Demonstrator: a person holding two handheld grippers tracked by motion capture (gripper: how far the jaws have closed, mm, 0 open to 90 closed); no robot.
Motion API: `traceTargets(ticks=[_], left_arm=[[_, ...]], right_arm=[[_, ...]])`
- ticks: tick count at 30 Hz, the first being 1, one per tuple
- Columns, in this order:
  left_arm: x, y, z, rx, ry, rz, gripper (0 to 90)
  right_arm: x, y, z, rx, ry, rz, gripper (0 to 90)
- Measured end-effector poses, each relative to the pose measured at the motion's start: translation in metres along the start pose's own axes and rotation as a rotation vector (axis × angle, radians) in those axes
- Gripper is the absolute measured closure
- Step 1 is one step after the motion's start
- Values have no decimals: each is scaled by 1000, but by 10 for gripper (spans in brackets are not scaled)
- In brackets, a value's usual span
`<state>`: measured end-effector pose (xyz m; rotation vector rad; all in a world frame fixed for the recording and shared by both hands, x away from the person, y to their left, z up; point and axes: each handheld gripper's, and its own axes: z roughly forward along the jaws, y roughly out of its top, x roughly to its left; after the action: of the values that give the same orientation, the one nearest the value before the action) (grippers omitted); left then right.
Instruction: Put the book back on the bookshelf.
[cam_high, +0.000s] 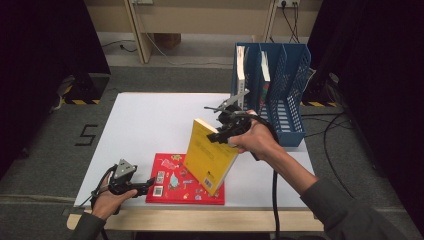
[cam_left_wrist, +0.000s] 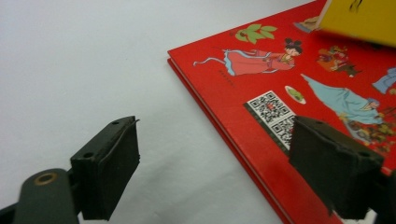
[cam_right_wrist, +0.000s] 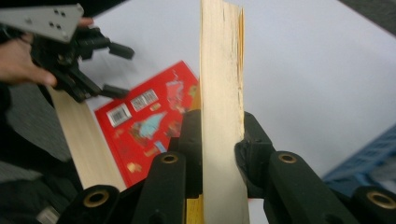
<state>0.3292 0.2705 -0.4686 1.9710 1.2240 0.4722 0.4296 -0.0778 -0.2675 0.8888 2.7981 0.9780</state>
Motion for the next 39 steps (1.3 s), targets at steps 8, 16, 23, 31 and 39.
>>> traceTargets(ticks=[8,16,23,31,39], left_arm=[[15,-1,-2,-11,79,-72,146],[24,-5,1,15,130,-75,146],[23,-9,9,61,89,-65,132],[23,-11,9,48,87,-59,130],[23,-11,9,50,86,-57,129]], right_arm=[[-16,-8,-34,12,-109,23,755],[-38,-40,-55,-3,-151,110,754],[-54,-66,-55,25,-161,159,751],[-58,-60,-48,26,-118,200,732],[-60,-58,-46,40,-98,244,709]])
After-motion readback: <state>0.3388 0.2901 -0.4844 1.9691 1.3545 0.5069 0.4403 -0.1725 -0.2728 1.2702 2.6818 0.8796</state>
